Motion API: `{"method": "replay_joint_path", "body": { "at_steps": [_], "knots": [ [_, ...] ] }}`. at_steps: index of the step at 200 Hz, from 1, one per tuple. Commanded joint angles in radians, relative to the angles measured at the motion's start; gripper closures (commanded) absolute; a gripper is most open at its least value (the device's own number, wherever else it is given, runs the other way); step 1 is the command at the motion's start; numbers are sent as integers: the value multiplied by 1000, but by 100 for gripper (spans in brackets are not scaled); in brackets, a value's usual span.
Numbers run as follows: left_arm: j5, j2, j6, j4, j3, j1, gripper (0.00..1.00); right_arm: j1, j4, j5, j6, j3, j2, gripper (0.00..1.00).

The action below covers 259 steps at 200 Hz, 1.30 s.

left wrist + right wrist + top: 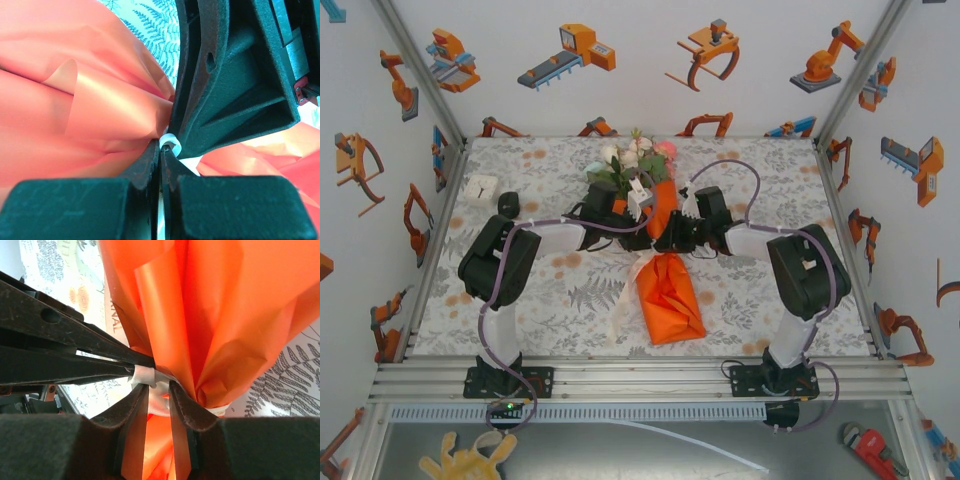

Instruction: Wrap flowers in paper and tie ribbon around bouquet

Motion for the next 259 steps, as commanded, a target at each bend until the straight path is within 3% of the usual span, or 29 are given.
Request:
{"method": "replay_joint_path", "body": {
  "at_steps": [1,76,135,207,259],
  "knots": [
    [17,-56,-7,16,-10,0,91,5,-140,132,-37,0,6,69],
    [18,-56,-51,82,-47,-13,91,67,-153,128,9,97,95,66],
    [17,-67,-59,97,-63,-15,91,143,-352,287,-102,197,156,68],
    [4,-77,-39,65,-76,-16,92,144,-330,289,-69,191,105,100],
    [-15,-94,-17,48,-103,-14,92,137,-287,329,-57,162,-31,100]
  ]
}}
